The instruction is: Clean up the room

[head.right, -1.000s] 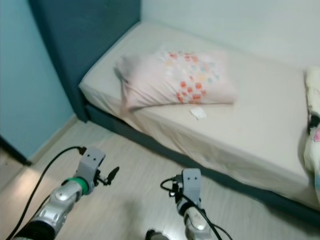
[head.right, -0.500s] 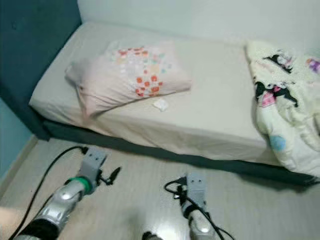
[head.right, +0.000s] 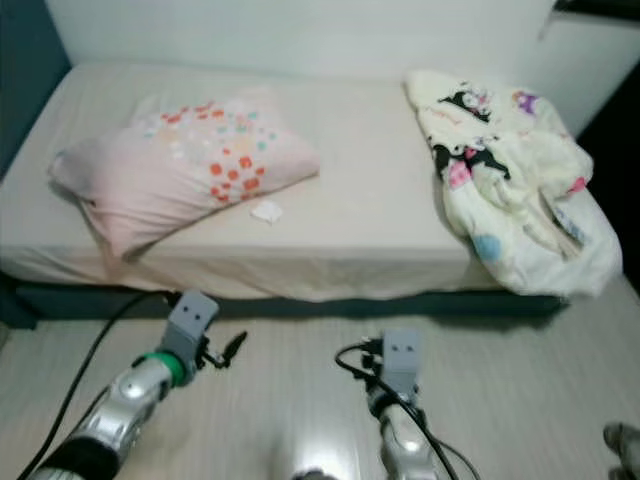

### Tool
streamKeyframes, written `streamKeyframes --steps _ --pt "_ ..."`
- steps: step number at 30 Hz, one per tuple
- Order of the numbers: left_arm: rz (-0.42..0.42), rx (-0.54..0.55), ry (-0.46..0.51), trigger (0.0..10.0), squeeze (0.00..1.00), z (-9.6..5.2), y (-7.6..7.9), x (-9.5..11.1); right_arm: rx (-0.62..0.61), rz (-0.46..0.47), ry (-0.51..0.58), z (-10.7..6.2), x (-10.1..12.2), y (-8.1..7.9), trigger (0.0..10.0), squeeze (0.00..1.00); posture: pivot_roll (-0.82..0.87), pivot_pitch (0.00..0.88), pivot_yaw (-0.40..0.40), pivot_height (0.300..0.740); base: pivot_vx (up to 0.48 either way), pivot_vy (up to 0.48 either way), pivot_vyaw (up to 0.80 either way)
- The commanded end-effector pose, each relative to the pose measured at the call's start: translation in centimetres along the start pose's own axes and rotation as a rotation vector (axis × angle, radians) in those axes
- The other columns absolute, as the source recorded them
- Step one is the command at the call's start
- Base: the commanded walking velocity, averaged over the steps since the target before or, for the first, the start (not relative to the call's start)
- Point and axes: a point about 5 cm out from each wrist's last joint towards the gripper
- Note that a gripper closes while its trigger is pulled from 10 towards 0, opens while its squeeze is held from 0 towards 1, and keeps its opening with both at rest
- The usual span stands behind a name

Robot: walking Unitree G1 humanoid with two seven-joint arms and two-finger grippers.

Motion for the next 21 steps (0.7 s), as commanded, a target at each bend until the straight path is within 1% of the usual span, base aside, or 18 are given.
streamKeyframes --steps 1,21 --pt "-0.006 -0.023 -0.011 10.0 0.0 0.2 0.8 -0.07 -0.025 -0.015 -0.014 -0.23 -0.14 1.09 10.0 0.0 0.02 0.134 0.026 0.74 0.48 0.0 0.0" --pt "-0.015 -0.015 -0.003 10.0 0.0 0.55 1.08 0.21 -0.009 -0.021 0.004 0.01 0.36 1.11 10.0 0.0 0.02 0.128 0.014 0.74 0.48 0.0 0.0"
Point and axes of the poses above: a point about 5 cm out from each wrist's last joint towards the gripper, its own z axis pointing out of the wrist towards the gripper, its own x axis along the axis of the wrist's last joint, y = z × x, and after that the axes turned 8 degrees about z, right-handed
